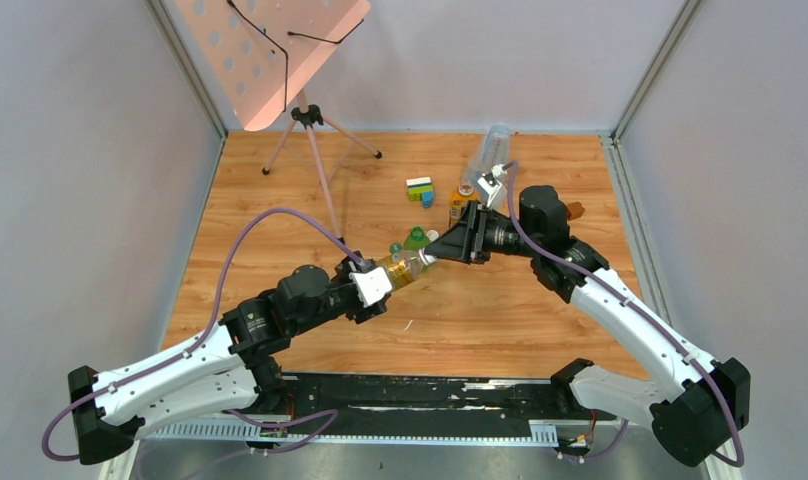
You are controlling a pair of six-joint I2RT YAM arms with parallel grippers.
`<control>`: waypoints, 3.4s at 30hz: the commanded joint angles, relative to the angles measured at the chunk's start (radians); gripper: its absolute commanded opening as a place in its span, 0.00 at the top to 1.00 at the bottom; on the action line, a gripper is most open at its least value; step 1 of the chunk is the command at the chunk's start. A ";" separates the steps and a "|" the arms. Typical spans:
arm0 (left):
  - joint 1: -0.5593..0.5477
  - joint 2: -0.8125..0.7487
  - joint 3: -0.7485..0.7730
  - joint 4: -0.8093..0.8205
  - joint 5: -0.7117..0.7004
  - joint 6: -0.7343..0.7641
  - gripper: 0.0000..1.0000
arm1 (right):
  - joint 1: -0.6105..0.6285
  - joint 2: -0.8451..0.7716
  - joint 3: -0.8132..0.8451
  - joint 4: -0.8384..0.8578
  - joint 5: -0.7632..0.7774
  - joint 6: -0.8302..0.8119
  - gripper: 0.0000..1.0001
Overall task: Unscrew the bottle caps
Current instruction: Unscrew the bottle cap from the plastic bottle.
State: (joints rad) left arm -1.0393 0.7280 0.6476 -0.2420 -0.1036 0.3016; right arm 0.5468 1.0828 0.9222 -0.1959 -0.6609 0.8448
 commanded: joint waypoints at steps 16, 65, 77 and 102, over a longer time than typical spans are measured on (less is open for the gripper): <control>-0.004 -0.014 0.012 0.021 0.071 -0.036 0.81 | -0.004 0.005 0.003 0.111 -0.139 -0.237 1.00; 0.148 0.032 0.213 -0.259 0.512 -0.207 0.75 | -0.004 -0.392 -0.104 0.056 -0.414 -1.428 0.22; 0.133 -0.071 0.033 -0.016 0.214 -0.077 0.84 | -0.008 -0.224 -0.019 0.074 0.128 -0.231 0.11; 0.054 -0.027 0.033 0.014 0.181 -0.021 0.84 | -0.019 -0.020 -0.053 0.135 -0.118 0.034 0.62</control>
State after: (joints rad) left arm -0.9813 0.7071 0.6743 -0.2928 0.0692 0.2714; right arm 0.5312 1.0523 0.8551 -0.1085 -0.7368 0.8612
